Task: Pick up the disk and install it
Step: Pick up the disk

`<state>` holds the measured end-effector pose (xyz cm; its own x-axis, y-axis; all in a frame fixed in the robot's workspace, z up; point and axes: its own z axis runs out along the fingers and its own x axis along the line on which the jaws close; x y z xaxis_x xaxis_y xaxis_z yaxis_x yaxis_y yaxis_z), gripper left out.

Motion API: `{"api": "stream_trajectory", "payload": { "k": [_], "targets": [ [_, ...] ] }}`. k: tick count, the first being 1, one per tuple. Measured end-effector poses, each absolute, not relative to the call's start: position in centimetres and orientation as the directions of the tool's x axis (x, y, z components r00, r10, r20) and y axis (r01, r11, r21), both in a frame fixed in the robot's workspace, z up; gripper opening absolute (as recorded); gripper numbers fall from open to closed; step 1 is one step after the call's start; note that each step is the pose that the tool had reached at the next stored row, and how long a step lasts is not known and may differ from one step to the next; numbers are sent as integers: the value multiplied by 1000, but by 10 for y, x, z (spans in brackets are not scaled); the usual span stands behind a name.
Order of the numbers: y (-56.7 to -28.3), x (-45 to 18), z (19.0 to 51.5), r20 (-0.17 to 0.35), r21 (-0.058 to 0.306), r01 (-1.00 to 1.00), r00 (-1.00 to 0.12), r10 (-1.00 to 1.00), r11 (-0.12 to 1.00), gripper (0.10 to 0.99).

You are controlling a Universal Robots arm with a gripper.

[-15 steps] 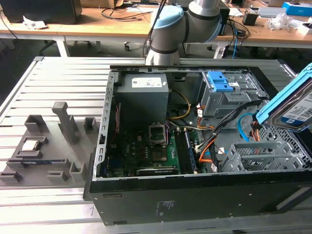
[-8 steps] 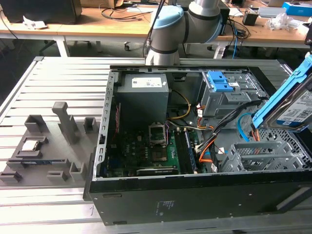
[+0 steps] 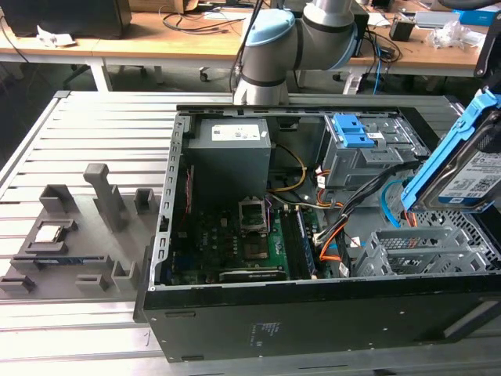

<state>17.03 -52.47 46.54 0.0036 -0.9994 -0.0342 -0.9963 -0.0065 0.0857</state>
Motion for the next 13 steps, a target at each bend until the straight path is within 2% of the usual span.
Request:
{"api": "stream_trajectory", "payload": {
  "k": [13],
  "targets": [
    [-525,169,465,-34,86,-996,4,-999,-7,369]
  ]
}}
